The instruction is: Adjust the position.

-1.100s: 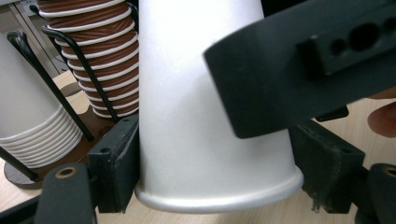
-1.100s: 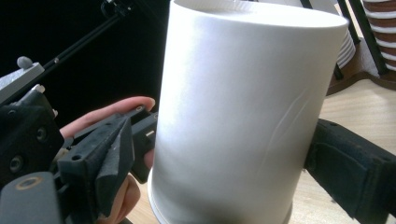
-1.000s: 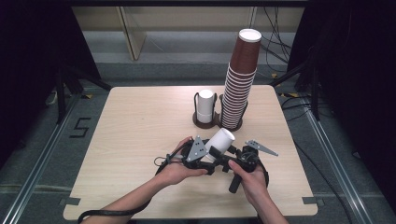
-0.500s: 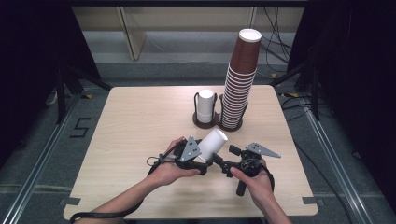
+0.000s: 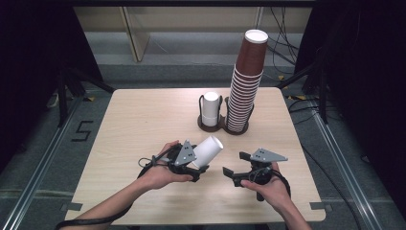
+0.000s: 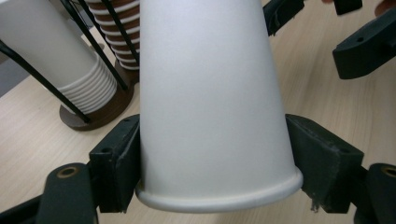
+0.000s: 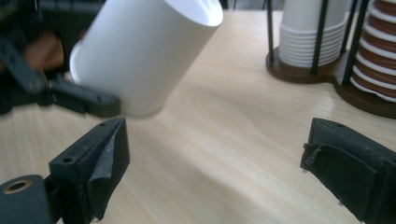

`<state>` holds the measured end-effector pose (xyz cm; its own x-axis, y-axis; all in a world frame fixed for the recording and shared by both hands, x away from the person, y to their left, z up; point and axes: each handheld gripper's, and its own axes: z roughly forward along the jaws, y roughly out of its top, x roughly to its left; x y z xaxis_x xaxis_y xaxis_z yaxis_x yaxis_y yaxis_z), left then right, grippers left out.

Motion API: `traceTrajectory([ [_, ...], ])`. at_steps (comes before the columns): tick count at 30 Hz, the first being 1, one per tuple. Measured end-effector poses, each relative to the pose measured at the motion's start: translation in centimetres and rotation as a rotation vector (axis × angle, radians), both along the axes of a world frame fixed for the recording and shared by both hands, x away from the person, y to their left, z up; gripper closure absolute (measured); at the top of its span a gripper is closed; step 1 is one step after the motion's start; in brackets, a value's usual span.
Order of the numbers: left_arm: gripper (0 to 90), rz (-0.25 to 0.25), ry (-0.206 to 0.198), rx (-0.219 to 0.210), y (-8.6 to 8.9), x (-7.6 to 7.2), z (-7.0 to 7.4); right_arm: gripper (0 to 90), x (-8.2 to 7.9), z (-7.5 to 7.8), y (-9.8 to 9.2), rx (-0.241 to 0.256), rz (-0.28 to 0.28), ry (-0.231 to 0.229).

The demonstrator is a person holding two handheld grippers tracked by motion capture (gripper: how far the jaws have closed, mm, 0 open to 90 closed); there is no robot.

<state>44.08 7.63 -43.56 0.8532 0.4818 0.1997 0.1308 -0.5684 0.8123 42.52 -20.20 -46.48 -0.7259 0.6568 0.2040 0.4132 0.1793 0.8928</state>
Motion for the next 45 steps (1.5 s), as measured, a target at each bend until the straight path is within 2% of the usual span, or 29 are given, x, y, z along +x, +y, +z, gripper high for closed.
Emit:
traceTrajectory([
  [1, 23.9, -0.002, 0.002, 0.008, 0.1, 0.0, 0.0, 8.3, -0.1, 0.0, 0.0, -0.037, 0.014, 0.004],
  [2, 24.0, -0.004, 0.01, 0.04, 0.2, 0.0, 0.0, 8.8, 0.1, 0.1, -0.2, -0.069, 0.039, -0.019],
  [3, 24.1, -0.006, 0.024, 0.069, 0.4, 0.0, 0.0, 8.9, 0.2, 0.1, -0.2, -0.088, 0.064, -0.023],
  [5, 24.1, -0.018, 0.052, 0.115, 0.6, -0.1, 0.0, 9.3, 0.3, 0.1, -0.2, -0.119, 0.128, -0.003],
  [6, 24.1, -0.031, 0.047, 0.131, 0.6, -0.1, 0.1, 9.3, 0.1, 0.3, -0.2, -0.145, 0.142, 0.021],
  [7, 24.1, -0.038, 0.054, 0.137, 0.7, -0.2, 0.1, 9.8, 0.3, 0.4, -0.2, -0.189, 0.179, -0.016],
  [8, 24.1, -0.043, 0.056, 0.144, 0.7, -0.3, 0.1, 10.8, 0.3, 0.5, -0.1, -0.209, 0.2, -0.013],
  [9, 24.1, -0.052, 0.056, 0.149, 0.7, -0.4, 0.2, 11.9, 0.3, 0.7, -0.1, -0.241, 0.231, -0.034],
  [10, 24.1, -0.057, 0.058, 0.155, 0.7, -0.4, 0.2, 12.5, 0.3, 0.8, 0.1, -0.268, 0.27, -0.035],
  [11, 24.1, -0.068, 0.049, 0.185, 0.8, -0.4, 0.4, 12.9, 0.4, 0.9, 0.2, -0.294, 0.3, -0.055],
  [13, 24.1, -0.078, 0.057, 0.186, 0.6, -0.6, 0.3, 12.8, 0.3, 1.2, 0.5, -0.341, 0.346, -0.046],
  [15, 24.1, -0.093, 0.058, 0.205, 0.5, -0.7, 0.3, 12.5, 0.6, 1.4, 0.8, -0.379, 0.385, -0.073],
  [19, 24.2, -0.122, 0.067, 0.245, 0.3, -1.1, 0.2, 11.4, 0.9, 1.6, 1.2, -0.428, 0.439, -0.059],
  [20, 24.3, -0.134, 0.073, 0.26, 0.2, -1.2, 0.2, 11.2, 1.2, 1.7, 1.3, -0.453, 0.466, -0.092],
  [22, 24.3, -0.152, 0.074, 0.284, 0.0, -1.3, 0.1, 10.9, 1.1, 1.7, 1.5, -0.464, 0.478, -0.05],
  [23, 24.3, -0.163, 0.078, 0.305, -0.1, -1.4, 0.1, 10.9, 1.4, 1.8, 1.7, -0.483, 0.509, -0.088],
  [26, 24.5, -0.186, 0.08, 0.337, -0.3, -1.6, 0.0, 10.8, 1.4, 1.8, 2.3, -0.512, 0.564, -0.075],
  [27, 24.6, -0.196, 0.083, 0.353, -0.4, -1.7, 0.0, 10.9, 1.5, 1.9, 2.4, -0.526, 0.578, -0.106],
  [28, 24.7, -0.195, 0.075, 0.348, -0.5, -1.8, 0.0, 10.9, 1.4, 2.0, 2.6, -0.528, 0.587, -0.099],
  [29, 24.8, -0.203, 0.078, 0.356, -0.6, -1.8, 0.0, 10.9, 1.5, 2.0, 2.8, -0.532, 0.605, -0.125],
  [30, 24.9, -0.206, 0.081, 0.36, -0.7, -1.9, -0.1, 10.9, 1.4, 2.0, 3.0, -0.528, 0.608, -0.112],
  [33, 25.0, -0.234, 0.085, 0.398, -1.0, -2.0, -0.3, 10.9, 1.4, 2.0, 3.6, -0.54, 0.636, -0.135],
  [35, 25.1, -0.242, 0.094, 0.409, -1.2, -2.1, -0.5, 11.0, 1.3, 2.0, 3.9, -0.543, 0.644, -0.125],
  [40, 25.2, -0.268, 0.097, 0.451, -1.6, -2.1, -0.7, 11.5, 1.2, 1.9, 4.7, -0.56, 0.691, -0.142],
  [42, 25.3, -0.274, 0.092, 0.471, -1.7, -2.1, -0.8, 11.6, 1.2, 1.8, 4.8, -0.58, 0.702, -0.144],
  [43, 25.3, -0.275, 0.09, 0.476, -1.8, -2.1, -0.8, 11.8, 1.1, 1.8, 4.8, -0.592, 0.691, -0.129],
  [45, 25.4, -0.28, 0.086, 0.477, -1.7, -2.0, -0.6, 12.3, 1.2, 1.7, 4.9, -0.591, 0.693, -0.143],
])
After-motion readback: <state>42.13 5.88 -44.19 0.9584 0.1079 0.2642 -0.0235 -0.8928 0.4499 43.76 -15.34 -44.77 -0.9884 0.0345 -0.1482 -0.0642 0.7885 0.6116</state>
